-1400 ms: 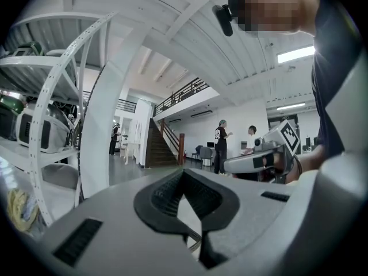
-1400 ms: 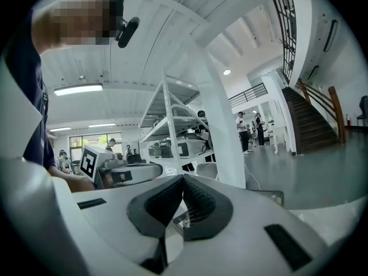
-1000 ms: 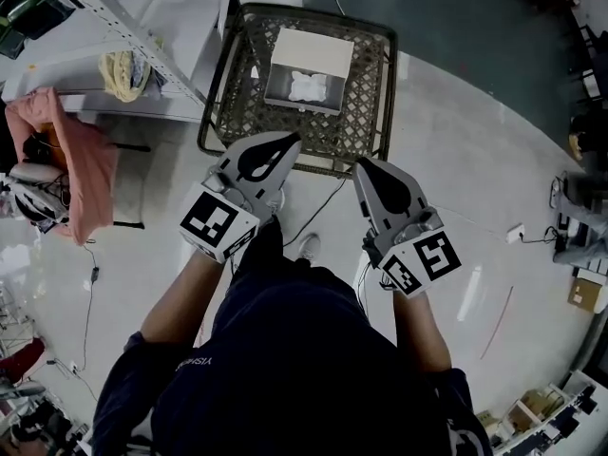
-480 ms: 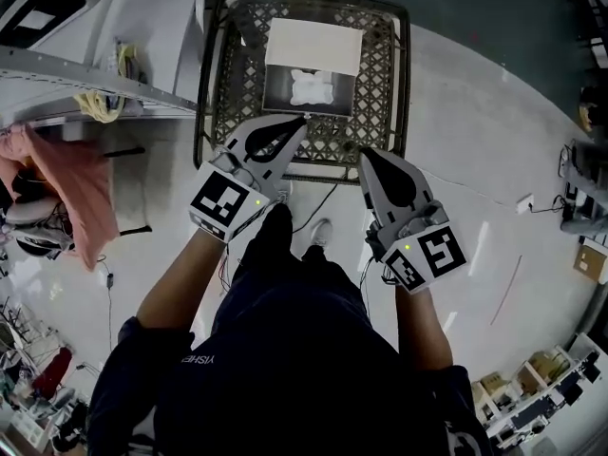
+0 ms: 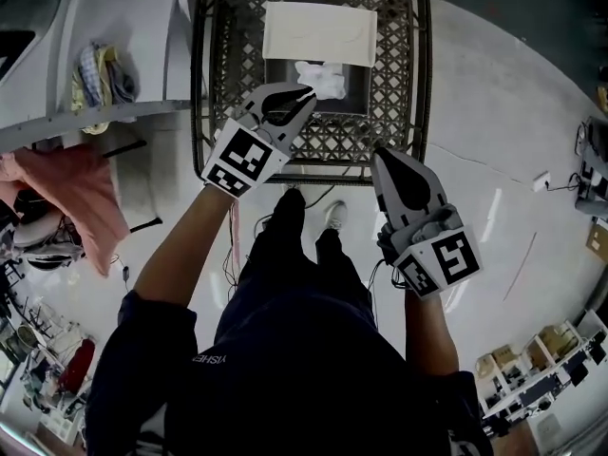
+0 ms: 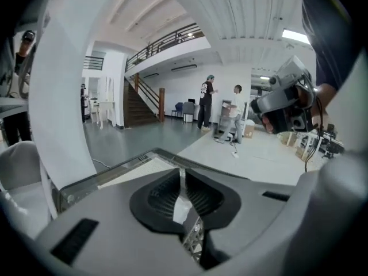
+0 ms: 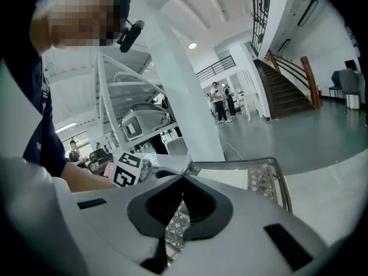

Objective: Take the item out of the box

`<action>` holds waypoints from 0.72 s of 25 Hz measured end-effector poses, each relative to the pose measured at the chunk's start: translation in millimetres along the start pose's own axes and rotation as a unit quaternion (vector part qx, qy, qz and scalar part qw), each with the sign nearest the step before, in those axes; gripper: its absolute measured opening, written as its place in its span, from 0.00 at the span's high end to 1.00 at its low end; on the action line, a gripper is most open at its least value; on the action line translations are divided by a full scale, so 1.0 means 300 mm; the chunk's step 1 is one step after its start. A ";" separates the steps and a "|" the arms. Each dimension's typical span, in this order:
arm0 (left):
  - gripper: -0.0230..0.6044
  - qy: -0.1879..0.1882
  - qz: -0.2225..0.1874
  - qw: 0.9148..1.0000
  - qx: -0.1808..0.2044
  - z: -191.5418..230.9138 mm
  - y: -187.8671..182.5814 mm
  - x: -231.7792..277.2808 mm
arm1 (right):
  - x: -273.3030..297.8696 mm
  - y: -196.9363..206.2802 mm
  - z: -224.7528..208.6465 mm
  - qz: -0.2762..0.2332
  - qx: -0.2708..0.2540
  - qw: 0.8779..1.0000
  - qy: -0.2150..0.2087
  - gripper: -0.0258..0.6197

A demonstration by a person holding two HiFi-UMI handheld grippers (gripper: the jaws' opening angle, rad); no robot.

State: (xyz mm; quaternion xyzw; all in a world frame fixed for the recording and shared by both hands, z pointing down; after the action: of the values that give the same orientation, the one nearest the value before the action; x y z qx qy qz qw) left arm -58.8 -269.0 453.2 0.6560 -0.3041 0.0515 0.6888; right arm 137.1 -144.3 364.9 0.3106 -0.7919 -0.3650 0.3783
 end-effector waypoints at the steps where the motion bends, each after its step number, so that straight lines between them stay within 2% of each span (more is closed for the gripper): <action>1: 0.90 0.009 0.011 1.000 0.006 0.011 0.015 0.025 | 0.006 0.006 -0.007 0.002 0.004 1.000 0.003 0.92; 8: 0.78 0.063 0.083 0.994 0.045 0.064 0.142 0.199 | 0.063 0.060 -0.085 0.016 0.032 0.999 0.024 0.92; 11: 0.73 0.082 0.110 0.988 0.070 0.084 0.144 0.216 | 0.073 0.048 -0.066 0.012 0.049 0.998 0.023 0.92; 13: 0.70 0.095 0.130 0.983 0.087 0.093 0.150 0.226 | 0.081 0.046 -0.055 0.008 0.062 0.998 0.023 0.92; 18: 0.64 0.121 0.195 0.965 0.128 0.102 0.278 0.355 | 0.144 0.147 -0.145 0.017 0.080 0.996 0.030 0.92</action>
State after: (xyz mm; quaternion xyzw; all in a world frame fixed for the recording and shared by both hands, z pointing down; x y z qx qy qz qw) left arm -22.6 -321.3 576.4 0.6552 -0.3315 0.3026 0.6077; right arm 141.0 -168.5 436.3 0.3372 -0.8121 -0.2841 0.3821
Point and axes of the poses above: the fingertips, and each gripper's own axes: x forward along the fingers, z to its left, y out of its underside, the point moved 10 cm from there along -x, backward along the fingers, and after that the axes turned 6 degrees about x, right-handed, at the moved point
